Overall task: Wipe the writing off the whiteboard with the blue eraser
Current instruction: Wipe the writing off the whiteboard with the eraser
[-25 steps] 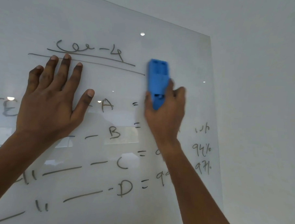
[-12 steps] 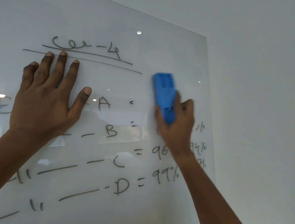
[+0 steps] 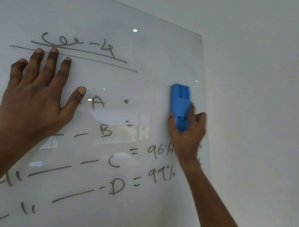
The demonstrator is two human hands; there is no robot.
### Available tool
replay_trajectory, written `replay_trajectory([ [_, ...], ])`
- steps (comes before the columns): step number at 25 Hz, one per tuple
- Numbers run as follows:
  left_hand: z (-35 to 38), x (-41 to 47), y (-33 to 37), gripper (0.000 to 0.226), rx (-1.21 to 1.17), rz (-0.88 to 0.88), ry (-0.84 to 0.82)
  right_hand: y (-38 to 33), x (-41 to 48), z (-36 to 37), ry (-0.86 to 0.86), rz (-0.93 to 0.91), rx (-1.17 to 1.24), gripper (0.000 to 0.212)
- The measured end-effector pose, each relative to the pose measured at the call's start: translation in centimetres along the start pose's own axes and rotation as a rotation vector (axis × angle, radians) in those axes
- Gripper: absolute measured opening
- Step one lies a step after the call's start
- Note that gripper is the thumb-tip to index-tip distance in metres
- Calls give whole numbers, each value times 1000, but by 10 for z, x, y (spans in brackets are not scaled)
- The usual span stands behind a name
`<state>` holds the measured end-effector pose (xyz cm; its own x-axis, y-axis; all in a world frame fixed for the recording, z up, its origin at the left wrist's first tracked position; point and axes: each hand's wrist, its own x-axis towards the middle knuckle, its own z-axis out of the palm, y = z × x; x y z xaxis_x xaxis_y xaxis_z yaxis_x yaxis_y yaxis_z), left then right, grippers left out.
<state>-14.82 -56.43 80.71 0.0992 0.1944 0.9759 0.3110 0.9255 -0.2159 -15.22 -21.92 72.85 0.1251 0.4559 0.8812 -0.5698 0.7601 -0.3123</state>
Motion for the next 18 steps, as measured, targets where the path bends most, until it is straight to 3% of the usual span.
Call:
replay_trajectory([
  [3, 5, 0, -4, 84, -8, 15, 11, -19, -59, -4, -213, -295, 45, 74],
  [5, 7, 1, -7, 84, -11, 19, 11, -2, -71, -16, -227, -347, 10, 73],
  [9, 6, 2, -5, 84, -15, 13, -6, 25, -28, -22, -10, -48, -66, 71],
  [12, 4, -1, -1, 84, -2, 3, -5, 3, -9, -3, 40, 121, -13, 69],
  [15, 5, -2, -3, 84, -5, 5, -1, -27, -40, 8, -87, -177, 47, 73],
  [18, 9, 0, -9, 83, -33, 20, -6, -9, -63, -7, -237, -401, 21, 73],
])
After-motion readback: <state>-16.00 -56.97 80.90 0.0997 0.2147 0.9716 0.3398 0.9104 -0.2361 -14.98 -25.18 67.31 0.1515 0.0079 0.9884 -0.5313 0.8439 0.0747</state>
